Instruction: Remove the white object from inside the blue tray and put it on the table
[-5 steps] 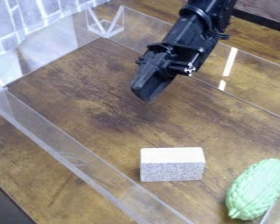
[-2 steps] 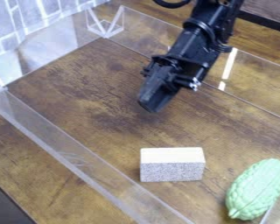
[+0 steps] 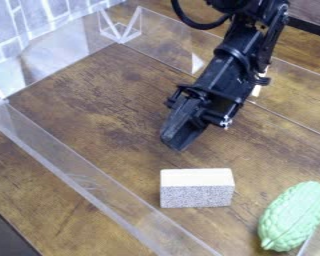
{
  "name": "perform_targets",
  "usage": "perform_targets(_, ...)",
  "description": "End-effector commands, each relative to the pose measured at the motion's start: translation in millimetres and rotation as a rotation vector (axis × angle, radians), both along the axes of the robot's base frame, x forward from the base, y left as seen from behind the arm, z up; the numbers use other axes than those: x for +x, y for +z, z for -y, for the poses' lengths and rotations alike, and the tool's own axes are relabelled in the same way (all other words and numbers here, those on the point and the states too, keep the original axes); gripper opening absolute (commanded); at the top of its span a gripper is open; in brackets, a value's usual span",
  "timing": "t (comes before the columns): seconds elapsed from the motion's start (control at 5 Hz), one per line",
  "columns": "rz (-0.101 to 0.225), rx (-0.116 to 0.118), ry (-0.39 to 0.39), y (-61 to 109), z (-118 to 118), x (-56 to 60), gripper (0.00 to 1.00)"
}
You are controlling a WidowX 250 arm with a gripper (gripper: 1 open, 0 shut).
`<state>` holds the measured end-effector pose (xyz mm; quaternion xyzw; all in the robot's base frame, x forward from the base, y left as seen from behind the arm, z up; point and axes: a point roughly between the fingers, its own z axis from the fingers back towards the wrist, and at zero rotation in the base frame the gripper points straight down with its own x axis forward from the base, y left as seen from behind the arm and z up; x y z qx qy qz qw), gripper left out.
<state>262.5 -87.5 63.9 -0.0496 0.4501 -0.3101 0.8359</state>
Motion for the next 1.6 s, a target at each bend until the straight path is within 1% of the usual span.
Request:
perform_targets(0.0, 0.084, -0.033, -0.007, 19.9, 3.7, 3.9, 0.00)
perform_targets(0.6, 0.088, -0.038, -0.014, 12.0, 3.2, 0.4, 0.00)
perform_targets(1.2, 0.094, -0.035, -0.017, 5.7, 0.3, -3.3, 0.00)
perform_targets(1.4, 0.096, -0.035, -0.017, 3.2, -0.4, -2.7, 0.00)
